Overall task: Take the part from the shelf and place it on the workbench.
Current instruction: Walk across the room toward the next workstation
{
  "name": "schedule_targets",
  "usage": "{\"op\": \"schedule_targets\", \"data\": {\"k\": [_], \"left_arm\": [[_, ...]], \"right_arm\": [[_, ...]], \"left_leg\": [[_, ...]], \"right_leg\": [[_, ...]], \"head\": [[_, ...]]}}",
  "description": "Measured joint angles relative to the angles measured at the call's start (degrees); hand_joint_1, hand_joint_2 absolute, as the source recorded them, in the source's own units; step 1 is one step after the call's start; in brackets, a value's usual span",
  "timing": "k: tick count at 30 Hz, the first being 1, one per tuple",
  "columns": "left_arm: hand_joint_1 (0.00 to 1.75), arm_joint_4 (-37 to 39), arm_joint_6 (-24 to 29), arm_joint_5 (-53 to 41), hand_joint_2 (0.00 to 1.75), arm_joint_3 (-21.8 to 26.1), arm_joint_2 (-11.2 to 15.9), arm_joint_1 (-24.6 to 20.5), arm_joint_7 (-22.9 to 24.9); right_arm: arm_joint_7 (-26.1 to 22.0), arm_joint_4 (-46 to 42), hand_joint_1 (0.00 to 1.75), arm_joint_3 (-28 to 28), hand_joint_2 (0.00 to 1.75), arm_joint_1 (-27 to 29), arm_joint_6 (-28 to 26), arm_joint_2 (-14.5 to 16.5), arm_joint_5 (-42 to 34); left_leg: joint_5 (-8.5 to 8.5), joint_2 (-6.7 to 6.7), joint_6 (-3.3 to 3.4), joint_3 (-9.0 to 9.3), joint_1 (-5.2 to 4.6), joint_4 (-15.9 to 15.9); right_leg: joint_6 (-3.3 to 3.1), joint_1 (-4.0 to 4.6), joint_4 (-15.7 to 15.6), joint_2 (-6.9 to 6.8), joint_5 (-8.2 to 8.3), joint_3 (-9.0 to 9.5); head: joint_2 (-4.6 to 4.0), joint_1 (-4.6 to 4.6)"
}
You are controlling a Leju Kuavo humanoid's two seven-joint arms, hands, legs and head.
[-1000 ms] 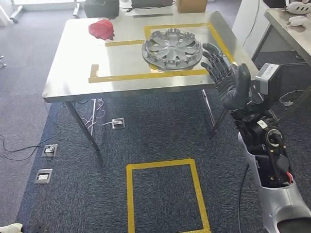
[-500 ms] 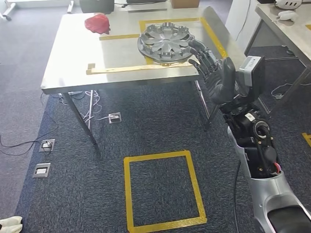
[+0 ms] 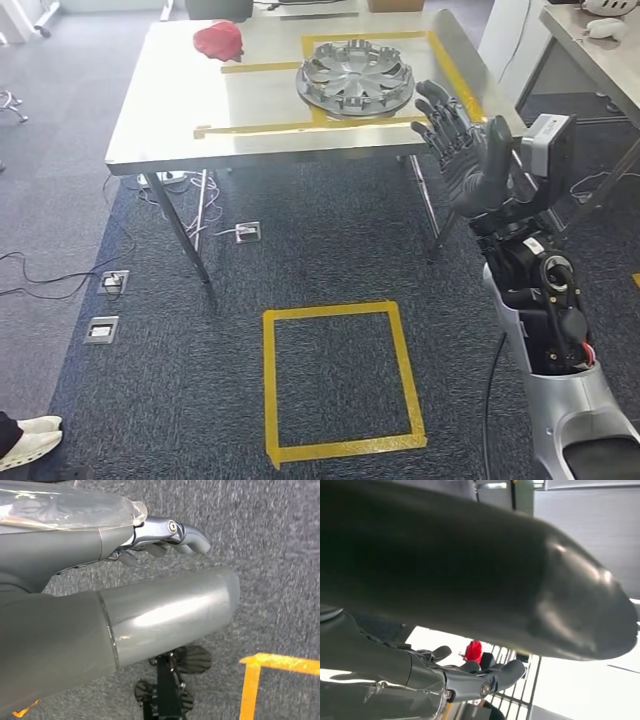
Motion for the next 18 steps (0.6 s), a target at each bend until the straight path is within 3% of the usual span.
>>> {"op": "schedule_targets", "data": {"k": [2, 5, 6, 7, 8, 10, 12, 14, 18], "left_arm": [[0.00, 0.00, 0.03, -0.02, 0.00, 0.01, 0.02, 0.09, -0.02], [0.00, 0.00, 0.15, -0.12, 0.00, 0.01, 0.10, 0.14, -0.04], [0.00, 0.00, 0.18, -0.15, 0.00, 0.01, 0.11, 0.17, -0.04], [0.00, 0.00, 0.21, -0.16, 0.00, 0.01, 0.11, 0.19, -0.05], [0.00, 0.00, 0.26, -0.16, 0.00, 0.01, 0.13, 0.19, -0.08], [0.00, 0.00, 0.42, -0.16, 0.00, 0.01, 0.22, 0.15, -0.22], [0.00, 0.00, 0.56, -0.16, 0.00, 0.01, 0.31, 0.05, -0.43], [0.00, 0.00, 0.60, -0.16, 0.00, 0.01, 0.31, 0.05, -0.56], [0.00, 0.00, 0.63, -0.16, 0.00, 0.02, 0.26, 0.28, -0.62]], "right_arm": [[-0.03, 0.10, 0.00, 0.01, 0.00, -0.16, -0.03, 0.00, -0.34], [-0.10, 0.29, 0.00, 0.00, 0.00, -0.27, -0.09, 0.00, -0.57], [-0.10, 0.36, 0.00, -0.01, 0.00, -0.25, -0.09, 0.00, -0.73], [-0.11, 0.42, 0.00, 0.00, 0.00, -0.23, -0.09, 0.00, -0.98], [-0.11, 0.48, 0.00, -0.01, 0.00, -0.23, -0.09, 0.00, -1.22], [-0.14, 0.57, 0.00, -0.01, 0.00, -0.25, -0.16, 0.00, -1.54], [-0.18, 0.60, 0.00, -0.03, 0.00, -0.30, -0.29, 0.00, -1.69], [-0.21, 0.61, 0.00, -0.05, 0.00, -0.30, -0.39, -0.01, -2.03], [-0.21, 0.63, 0.00, -0.06, 0.00, -0.23, -0.55, -0.02, -2.43]], "left_leg": [[-2.44, 0.01, -0.54, -1.30, 0.02, 2.43], [-9.81, 0.01, -1.12, -5.46, 0.13, 13.44], [-10.72, 0.01, -1.27, -6.22, 0.16, 16.34], [-10.34, 0.02, -1.36, -6.05, 0.19, 17.38], [-8.94, 0.02, -1.37, -4.77, 0.23, 16.13], [-6.02, 0.03, -1.14, 0.54, 0.30, 8.43], [-5.46, -0.03, -0.67, 4.87, 0.13, 1.43], [-5.85, -0.10, -0.05, 5.68, -0.01, -0.45], [-5.73, -0.05, 0.73, 5.52, -0.13, -0.62]], "right_leg": [[-0.93, -0.31, -0.35, -0.19, 1.03, -0.81], [-1.57, -0.37, -0.39, -0.32, 2.55, -2.83], [-1.56, -0.36, -0.35, -0.32, 2.98, -3.54], [-1.52, -0.35, -0.28, -0.31, 3.39, -4.21], [-1.43, -0.35, -0.19, -0.30, 3.73, -4.79], [-1.09, -0.32, 0.20, -0.28, 4.24, -5.71], [-0.56, -0.14, 0.66, -0.32, 4.61, -6.29], [-0.05, 0.07, 0.85, -0.34, 4.75, -6.61], [-1.50, 0.08, 0.75, -0.16, 4.25, -6.69]], "head": [[0.00, -0.52], [0.00, -1.77], [0.00, -2.03], [0.00, -2.28], [0.00, -2.50], [0.00, -2.82], [0.00, -2.90], [0.00, -2.77], [0.00, -2.14]]}}
